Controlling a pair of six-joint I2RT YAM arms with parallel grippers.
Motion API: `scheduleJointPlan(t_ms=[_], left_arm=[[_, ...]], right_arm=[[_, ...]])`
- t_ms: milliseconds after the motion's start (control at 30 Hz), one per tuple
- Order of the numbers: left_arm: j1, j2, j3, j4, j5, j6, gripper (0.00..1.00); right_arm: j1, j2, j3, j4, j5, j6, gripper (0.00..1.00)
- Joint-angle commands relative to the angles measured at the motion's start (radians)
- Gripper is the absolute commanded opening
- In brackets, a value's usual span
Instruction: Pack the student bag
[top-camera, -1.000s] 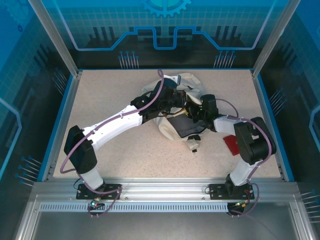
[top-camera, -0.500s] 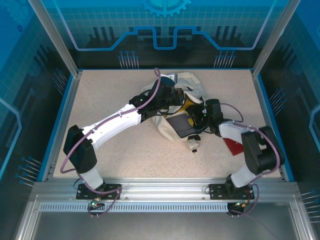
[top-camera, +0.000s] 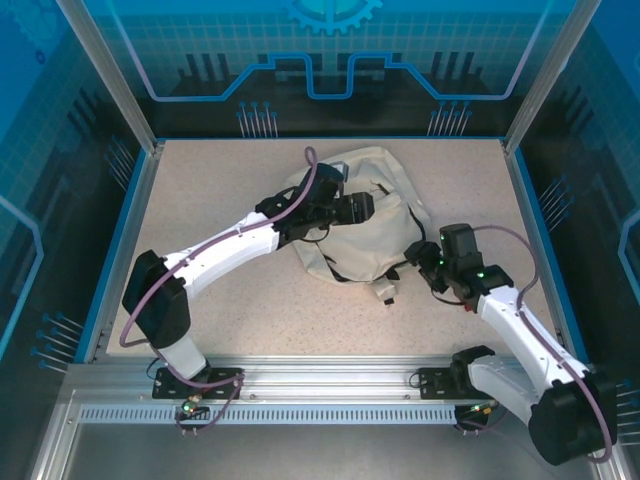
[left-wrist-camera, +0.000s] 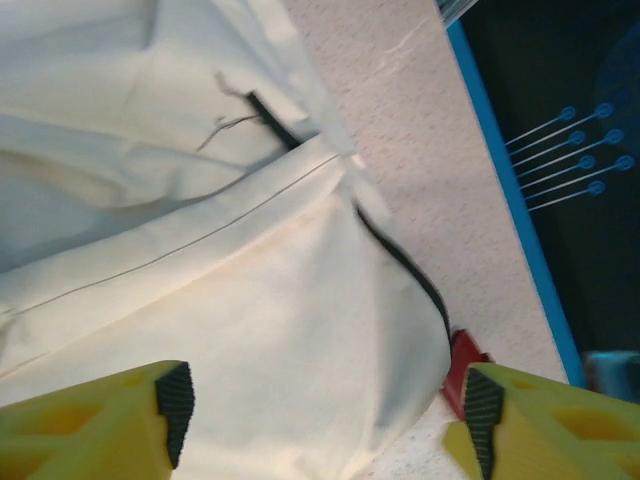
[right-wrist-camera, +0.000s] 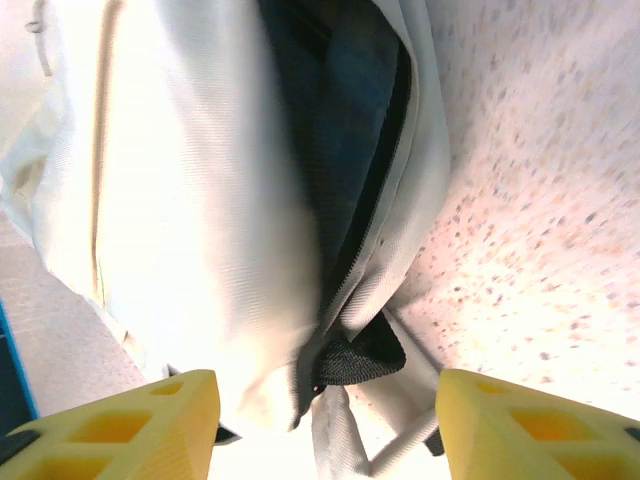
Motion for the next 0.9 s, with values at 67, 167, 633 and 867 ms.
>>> scheduleJointPlan(t_ms=[67,167,633,867], left_arm=[[0.11,-0.12,-0.146,-0.025,0.022,-0.073,0.79],[0.171,-0.159,-0.251,-0.015,0.048,-0.119,0.79],[0.317,-0.298,-0.561,0.006,0.11,-0.218,0.77],[0.319,-0.278,-0.582,0.028,0.16,-0.237,0.74]], right_arm=[[0.065,0.061,0.204,-0.174,0.057,-0.256,0.62],[0.167,0.174,0.343,-0.199,0.038,-0.37,0.62],[0.387,0.764,0.641,-0.158,-0.174,-0.539,0.47],[0.387,0.93,0.71,-0.129,-0.197,-0.568,0.37]])
